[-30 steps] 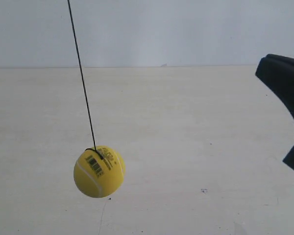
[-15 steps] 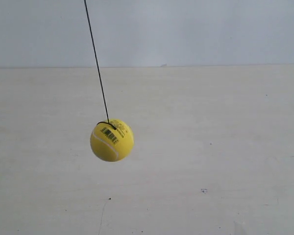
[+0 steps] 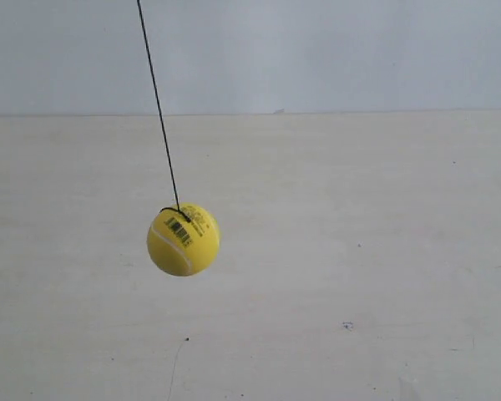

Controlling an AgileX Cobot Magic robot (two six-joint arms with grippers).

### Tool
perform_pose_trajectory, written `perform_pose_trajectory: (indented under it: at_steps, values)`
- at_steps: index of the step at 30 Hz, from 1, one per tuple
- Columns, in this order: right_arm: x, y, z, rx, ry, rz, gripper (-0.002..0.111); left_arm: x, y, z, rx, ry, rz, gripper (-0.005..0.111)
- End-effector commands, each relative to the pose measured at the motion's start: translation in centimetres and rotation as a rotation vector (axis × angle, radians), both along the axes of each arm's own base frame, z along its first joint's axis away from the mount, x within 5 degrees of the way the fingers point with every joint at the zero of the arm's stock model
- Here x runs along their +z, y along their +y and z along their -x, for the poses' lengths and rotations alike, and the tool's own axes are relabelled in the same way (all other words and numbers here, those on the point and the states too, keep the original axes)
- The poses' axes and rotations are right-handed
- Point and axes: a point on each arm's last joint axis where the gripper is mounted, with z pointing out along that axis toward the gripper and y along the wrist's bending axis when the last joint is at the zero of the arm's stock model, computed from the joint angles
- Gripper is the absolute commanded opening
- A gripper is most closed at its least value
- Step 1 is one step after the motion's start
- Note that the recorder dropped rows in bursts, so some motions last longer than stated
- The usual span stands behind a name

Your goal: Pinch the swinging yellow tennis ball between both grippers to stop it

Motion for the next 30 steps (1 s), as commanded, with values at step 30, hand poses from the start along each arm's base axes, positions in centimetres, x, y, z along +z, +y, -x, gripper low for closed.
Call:
perform_pose_trajectory:
  at_steps: [30]
  values:
    - [-0.07, -0.02, 0.03, 0.003, 0.007, -0.010, 0.000, 0.10, -0.10, 0.14, -0.024, -0.022, 0.024, 0.005]
